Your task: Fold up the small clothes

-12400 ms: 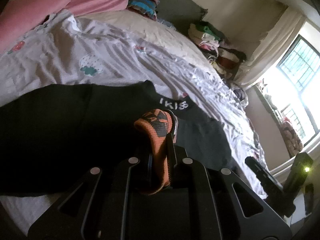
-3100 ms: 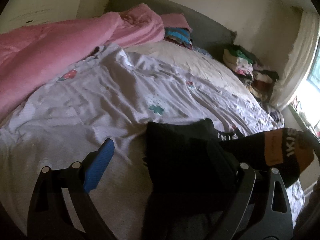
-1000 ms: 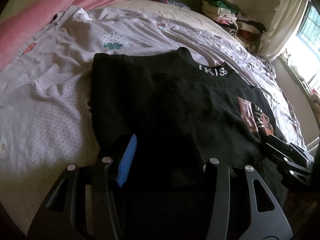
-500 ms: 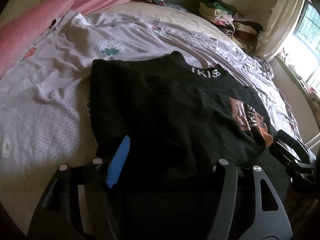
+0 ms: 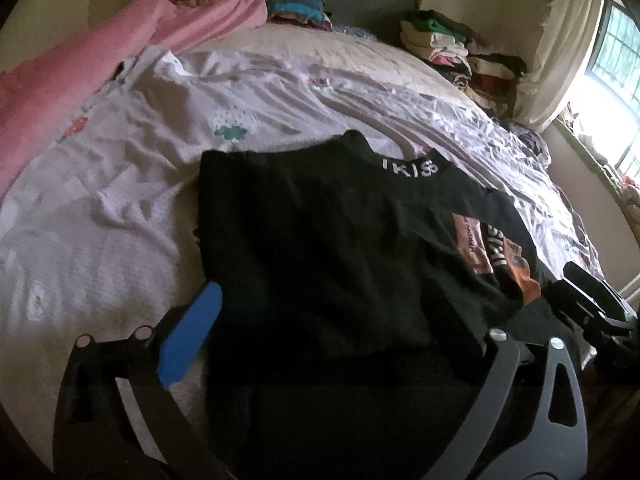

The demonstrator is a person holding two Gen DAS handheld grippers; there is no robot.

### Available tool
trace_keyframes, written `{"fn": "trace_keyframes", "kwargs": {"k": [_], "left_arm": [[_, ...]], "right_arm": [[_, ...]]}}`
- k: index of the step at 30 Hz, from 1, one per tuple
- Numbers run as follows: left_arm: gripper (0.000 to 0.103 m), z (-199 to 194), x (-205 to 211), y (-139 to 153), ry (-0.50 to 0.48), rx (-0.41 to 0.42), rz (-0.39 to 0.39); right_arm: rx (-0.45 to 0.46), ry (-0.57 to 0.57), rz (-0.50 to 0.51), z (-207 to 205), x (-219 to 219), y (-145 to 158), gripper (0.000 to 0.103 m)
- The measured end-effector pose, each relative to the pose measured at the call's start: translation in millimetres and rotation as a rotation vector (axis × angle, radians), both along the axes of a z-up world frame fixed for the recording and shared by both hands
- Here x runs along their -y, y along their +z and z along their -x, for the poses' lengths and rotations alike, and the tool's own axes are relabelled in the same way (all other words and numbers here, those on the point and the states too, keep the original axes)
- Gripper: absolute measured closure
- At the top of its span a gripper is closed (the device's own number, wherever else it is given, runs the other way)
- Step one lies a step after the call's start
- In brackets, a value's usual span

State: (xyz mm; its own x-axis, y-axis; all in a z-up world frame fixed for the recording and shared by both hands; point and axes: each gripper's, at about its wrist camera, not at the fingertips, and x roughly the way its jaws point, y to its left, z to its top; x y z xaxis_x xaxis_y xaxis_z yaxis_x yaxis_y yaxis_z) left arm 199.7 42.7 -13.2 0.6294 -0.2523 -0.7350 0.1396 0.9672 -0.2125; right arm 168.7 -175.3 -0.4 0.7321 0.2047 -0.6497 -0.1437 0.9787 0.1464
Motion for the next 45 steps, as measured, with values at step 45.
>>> {"fn": "trace_keyframes", "kwargs": {"k": [45], "left_arm": [[0.01, 102.7, -28.8, 47.6, 0.077, 0.104, -0.03]], "right_arm": [[0.118, -0.021, 0.045, 82.7, 41.2, 49.6, 0.005]]}}
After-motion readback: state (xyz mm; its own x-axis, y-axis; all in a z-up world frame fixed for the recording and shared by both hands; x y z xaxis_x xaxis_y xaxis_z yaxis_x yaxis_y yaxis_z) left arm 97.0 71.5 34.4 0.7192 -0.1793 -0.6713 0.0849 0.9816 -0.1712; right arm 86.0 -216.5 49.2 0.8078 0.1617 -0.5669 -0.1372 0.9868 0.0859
